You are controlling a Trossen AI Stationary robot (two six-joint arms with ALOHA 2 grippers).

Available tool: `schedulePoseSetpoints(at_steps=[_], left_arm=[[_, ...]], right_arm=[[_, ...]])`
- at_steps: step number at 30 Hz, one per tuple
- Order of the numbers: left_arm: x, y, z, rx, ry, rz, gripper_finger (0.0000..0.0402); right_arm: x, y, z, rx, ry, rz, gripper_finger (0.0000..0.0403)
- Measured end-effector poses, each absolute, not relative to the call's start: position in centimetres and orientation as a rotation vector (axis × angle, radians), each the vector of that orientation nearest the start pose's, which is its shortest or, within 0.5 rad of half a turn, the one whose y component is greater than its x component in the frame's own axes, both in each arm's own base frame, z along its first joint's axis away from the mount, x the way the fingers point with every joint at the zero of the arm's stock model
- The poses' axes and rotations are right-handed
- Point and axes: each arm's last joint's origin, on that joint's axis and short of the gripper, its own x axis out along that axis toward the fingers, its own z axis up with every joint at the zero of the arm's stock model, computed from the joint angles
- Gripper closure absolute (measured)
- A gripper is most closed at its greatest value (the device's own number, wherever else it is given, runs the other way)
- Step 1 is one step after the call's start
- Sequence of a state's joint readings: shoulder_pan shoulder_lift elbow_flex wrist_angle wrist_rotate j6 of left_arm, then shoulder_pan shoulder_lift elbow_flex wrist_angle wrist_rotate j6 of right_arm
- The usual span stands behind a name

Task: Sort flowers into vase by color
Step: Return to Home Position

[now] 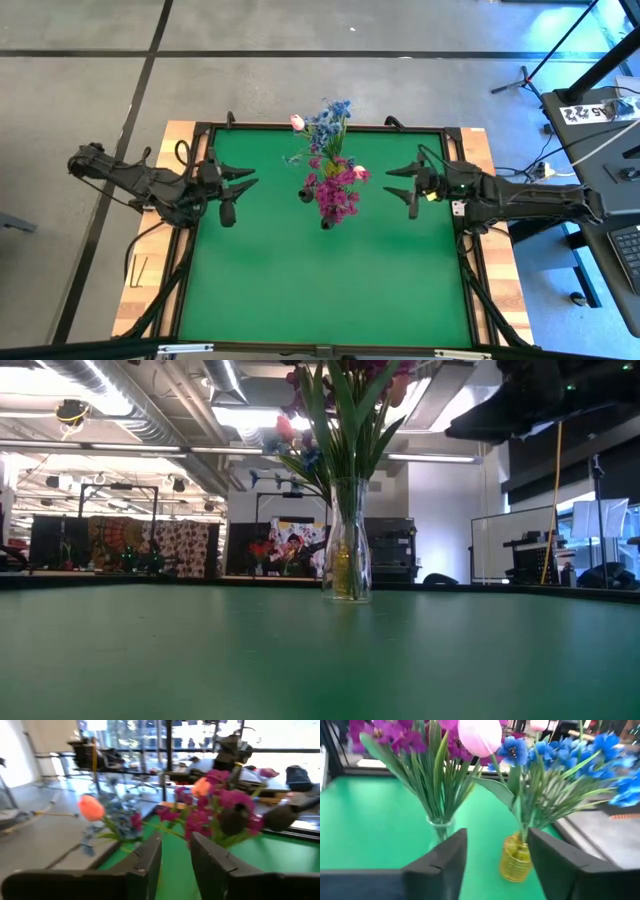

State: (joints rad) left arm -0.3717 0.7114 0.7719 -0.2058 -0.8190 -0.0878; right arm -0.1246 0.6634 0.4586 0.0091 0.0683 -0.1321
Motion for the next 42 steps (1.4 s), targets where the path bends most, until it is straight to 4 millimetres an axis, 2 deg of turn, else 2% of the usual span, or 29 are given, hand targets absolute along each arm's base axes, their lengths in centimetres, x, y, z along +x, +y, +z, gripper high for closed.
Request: schedulePoseSetpoints(at_steps=[4, 8, 11, 14, 16, 22, 26, 31, 42], left_arm=[[14.6, -2.7, 33.8, 0.006, 0.103, 0.506, 0.0335], [14.8, -1.8, 33.4, 0.023, 0.149, 0.527, 0.0373], [14.0, -1.0, 33.6, 0.016, 0.143, 0.559, 0.0396], [12.8, -0.6, 33.9, -0.004, 0.113, 0.556, 0.0398], [12.4, -0.5, 33.5, -0.013, 0.092, 0.543, 0.0399], [11.7, -0.4, 29.9, -0.020, 0.030, 0.537, 0.0401], [11.5, -0.4, 27.9, -0.041, -0.010, 0.502, 0.0401], [11.6, -0.6, 25.7, -0.052, -0.034, 0.436, 0.0401], [11.9, -0.9, 21.9, -0.039, -0.023, 0.337, 0.0401]], right_arm=[[13.8, -2.0, 26.9, -0.187, 0.124, -0.210, 0.0274], [12.0, -1.8, 27.3, -0.206, 0.100, -0.205, 0.0351], [10.6, -1.6, 27.6, -0.214, 0.066, -0.209, 0.0394], [9.4, -1.4, 27.9, -0.215, 0.017, -0.214, 0.0387], [8.7, -1.4, 27.6, -0.215, -0.011, -0.213, 0.0381], [8.2, -1.1, 24.1, -0.220, -0.105, -0.160, 0.0399], [8.6, -1.1, 21.7, -0.203, -0.204, -0.152, 0.0396], [9.5, -1.1, 18.5, -0.188, -0.195, -0.094, 0.0400], [9.6, -1.0, 18.2, -0.152, -0.167, -0.074, 0.0400]])
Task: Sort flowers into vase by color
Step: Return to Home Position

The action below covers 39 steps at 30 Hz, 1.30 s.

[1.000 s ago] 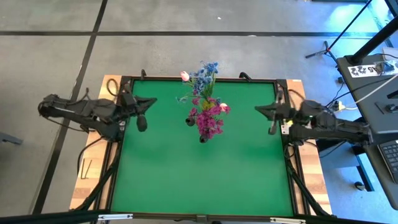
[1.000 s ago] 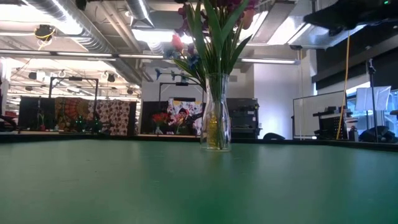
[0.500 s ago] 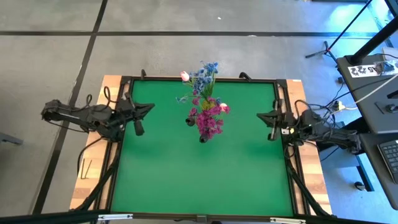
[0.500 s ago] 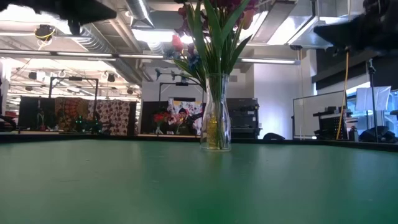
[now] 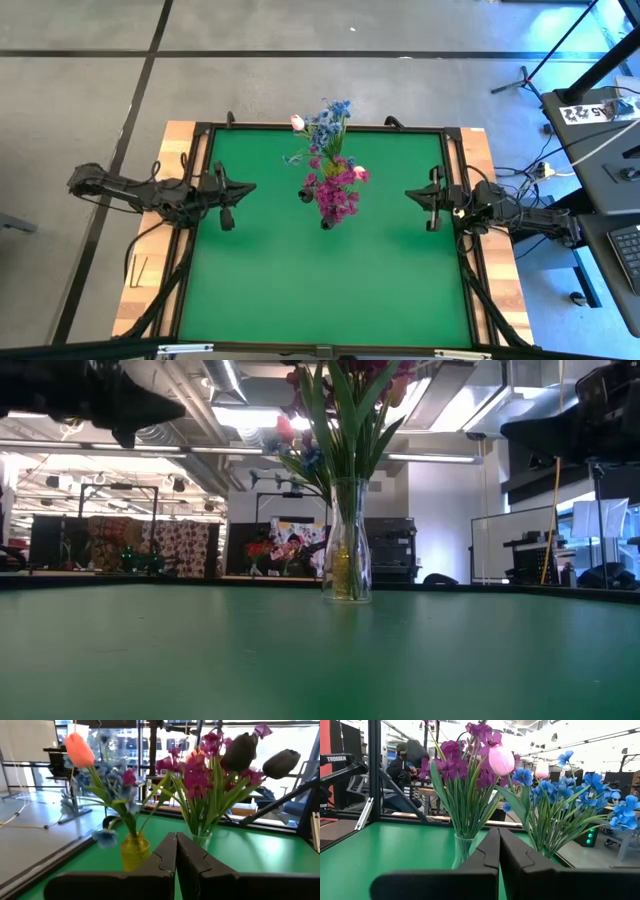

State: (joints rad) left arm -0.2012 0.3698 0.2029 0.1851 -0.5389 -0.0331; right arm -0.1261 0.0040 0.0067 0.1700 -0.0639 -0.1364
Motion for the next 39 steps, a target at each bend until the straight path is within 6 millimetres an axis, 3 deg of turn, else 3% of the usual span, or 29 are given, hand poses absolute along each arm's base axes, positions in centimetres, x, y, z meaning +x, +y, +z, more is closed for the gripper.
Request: schedulePoseSetpoints(at_steps=[7, 13, 18, 39], left_arm=[[11.8, -0.9, 18.5, -0.045, -0.067, 0.330, 0.0401], [11.7, -0.9, 16.9, -0.080, -0.025, 0.334, 0.0401], [11.3, -0.6, 16.5, -0.094, 0.015, 0.416, 0.0401], [11.2, -0.7, 16.5, -0.131, 0.006, 0.389, 0.0401]], right_arm=[[9.6, -1.3, 17.8, -0.118, -0.129, -0.151, 0.0400], [9.6, -1.1, 17.7, -0.120, -0.121, -0.081, 0.0400], [9.6, -1.0, 17.6, -0.116, -0.112, -0.059, 0.0400], [9.7, -1.0, 17.0, -0.103, -0.048, -0.055, 0.0400]])
